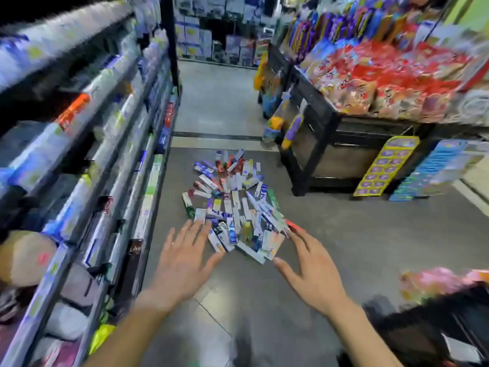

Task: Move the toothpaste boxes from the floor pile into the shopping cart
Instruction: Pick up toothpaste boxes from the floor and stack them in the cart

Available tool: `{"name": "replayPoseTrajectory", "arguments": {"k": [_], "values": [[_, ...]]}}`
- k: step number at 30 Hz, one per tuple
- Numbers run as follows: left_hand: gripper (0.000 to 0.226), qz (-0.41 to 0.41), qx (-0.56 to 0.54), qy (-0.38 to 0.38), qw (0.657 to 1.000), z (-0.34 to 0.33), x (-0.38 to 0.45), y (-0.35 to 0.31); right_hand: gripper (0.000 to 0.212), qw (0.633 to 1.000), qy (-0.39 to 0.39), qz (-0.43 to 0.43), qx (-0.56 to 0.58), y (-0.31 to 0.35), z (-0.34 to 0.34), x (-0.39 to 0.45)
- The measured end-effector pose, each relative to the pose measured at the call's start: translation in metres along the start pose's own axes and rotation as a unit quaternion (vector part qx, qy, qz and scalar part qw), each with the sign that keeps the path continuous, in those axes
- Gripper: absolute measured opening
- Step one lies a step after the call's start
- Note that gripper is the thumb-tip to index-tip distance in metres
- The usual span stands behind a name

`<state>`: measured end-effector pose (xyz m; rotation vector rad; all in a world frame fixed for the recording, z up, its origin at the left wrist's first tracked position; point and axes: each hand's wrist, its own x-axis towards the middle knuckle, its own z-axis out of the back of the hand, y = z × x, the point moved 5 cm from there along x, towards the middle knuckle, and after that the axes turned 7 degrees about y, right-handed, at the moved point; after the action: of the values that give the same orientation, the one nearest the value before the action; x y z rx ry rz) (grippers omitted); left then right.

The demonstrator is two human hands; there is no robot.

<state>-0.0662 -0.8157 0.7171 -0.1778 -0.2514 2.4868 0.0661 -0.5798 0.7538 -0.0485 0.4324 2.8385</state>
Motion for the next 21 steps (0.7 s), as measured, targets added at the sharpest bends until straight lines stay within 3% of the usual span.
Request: {"name": "replayPoseTrajectory", "arguments": {"k": [7, 10, 16, 21], "values": [[0.09, 0.089, -0.021, 0.045, 0.995, -0.033, 0.083, 0.065, 0.088, 0.998, 0.057, 0.027, 0.012, 0.001, -0.036, 0.137], [0.09, 0.115, -0.027, 0.052, 0.992, -0.044, 0.133, 0.092, 0.101, 0.995, 0.088, 0.039, 0.024, -0.006, -0.051, 0.209], [0.084, 0.151, -0.013, 0.096, 0.984, -0.058, 0.234, 0.139, 0.085, 0.989, 0.138, 0.048, 0.024, -0.011, -0.08, 0.341], [0.081, 0.169, -0.002, 0.112, 0.979, -0.094, 0.295, 0.185, 0.096, 0.982, 0.177, 0.045, 0.042, -0.018, -0.125, 0.426]]}}
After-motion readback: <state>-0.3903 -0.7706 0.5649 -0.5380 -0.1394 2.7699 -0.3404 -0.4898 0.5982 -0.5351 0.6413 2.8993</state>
